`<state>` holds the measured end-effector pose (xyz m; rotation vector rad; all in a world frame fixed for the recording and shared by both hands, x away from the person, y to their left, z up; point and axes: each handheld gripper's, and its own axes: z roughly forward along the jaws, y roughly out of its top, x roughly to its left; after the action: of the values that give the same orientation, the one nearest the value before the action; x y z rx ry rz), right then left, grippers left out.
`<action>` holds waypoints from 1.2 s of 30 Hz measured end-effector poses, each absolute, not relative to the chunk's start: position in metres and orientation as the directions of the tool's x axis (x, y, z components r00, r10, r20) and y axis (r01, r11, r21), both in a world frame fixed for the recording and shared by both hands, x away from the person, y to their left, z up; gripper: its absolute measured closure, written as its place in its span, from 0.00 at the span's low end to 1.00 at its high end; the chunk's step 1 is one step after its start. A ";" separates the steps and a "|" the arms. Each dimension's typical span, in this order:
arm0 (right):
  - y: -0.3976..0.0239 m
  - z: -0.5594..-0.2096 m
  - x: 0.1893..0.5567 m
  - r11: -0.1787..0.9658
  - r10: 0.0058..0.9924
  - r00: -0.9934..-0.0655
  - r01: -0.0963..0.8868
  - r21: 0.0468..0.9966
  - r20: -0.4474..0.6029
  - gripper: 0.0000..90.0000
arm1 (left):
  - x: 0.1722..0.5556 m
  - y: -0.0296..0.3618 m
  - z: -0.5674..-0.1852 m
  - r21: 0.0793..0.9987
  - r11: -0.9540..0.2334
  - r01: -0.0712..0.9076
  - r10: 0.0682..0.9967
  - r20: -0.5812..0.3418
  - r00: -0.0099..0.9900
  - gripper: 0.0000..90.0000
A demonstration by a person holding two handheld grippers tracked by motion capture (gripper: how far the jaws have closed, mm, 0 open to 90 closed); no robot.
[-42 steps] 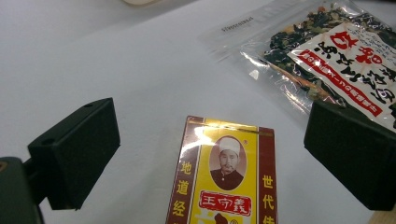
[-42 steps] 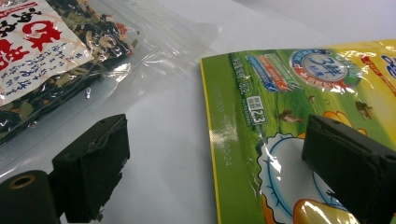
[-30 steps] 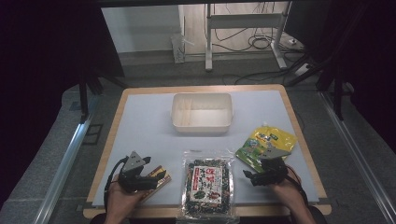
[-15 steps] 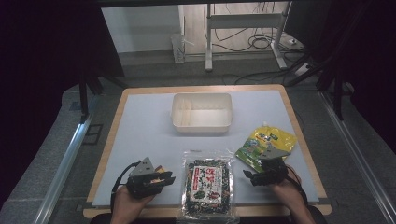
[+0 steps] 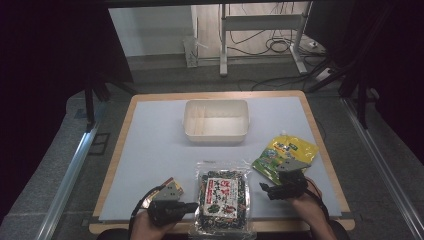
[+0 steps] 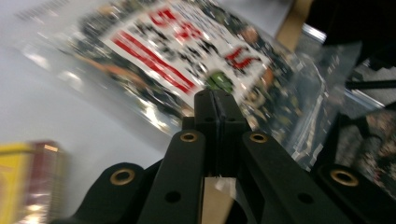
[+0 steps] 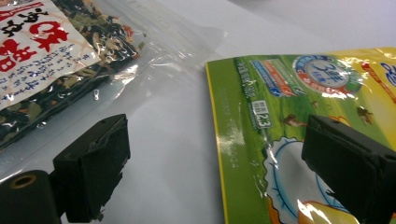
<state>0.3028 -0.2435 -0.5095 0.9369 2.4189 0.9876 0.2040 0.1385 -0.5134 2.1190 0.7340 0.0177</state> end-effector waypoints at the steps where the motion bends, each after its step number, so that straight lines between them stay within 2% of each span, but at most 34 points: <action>1: -0.242 -0.509 0.302 0.536 0.695 -0.715 0.443 0.719 -0.078 0.09 | 0.202 0.137 -0.516 0.734 -0.460 0.499 0.504 -0.247 0.828 1.00; 6: -0.240 -0.509 0.301 0.543 0.688 -0.722 0.439 0.715 -0.079 0.09 | 0.197 0.131 -0.524 0.702 -0.506 0.502 0.504 -0.232 0.832 1.00; 13: -0.239 -0.509 0.301 0.533 0.685 -0.726 0.448 0.718 -0.055 0.09 | 0.192 0.123 -0.530 0.676 -0.533 0.509 0.464 -0.269 0.844 1.00; 17: -0.238 -0.509 0.301 0.530 0.683 -0.728 0.448 0.720 -0.050 0.09 | 0.189 0.122 -0.530 0.677 -0.539 0.501 0.472 -0.250 0.845 1.00; 29: -0.230 -0.509 0.298 0.519 0.672 -0.741 0.462 0.719 -0.009 0.02 | 0.190 0.119 -0.535 0.676 -0.543 0.498 0.469 -0.248 0.848 1.00; 36: -0.234 -0.500 0.299 0.444 0.665 -0.741 0.495 0.747 0.095 0.01 | 0.191 0.115 -0.538 0.660 -0.556 0.505 0.471 -0.251 0.846 1.00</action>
<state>0.2993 -0.2340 -0.5004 1.0126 2.4830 1.1770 0.1911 0.1153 -0.5382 2.2504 0.7058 -0.0575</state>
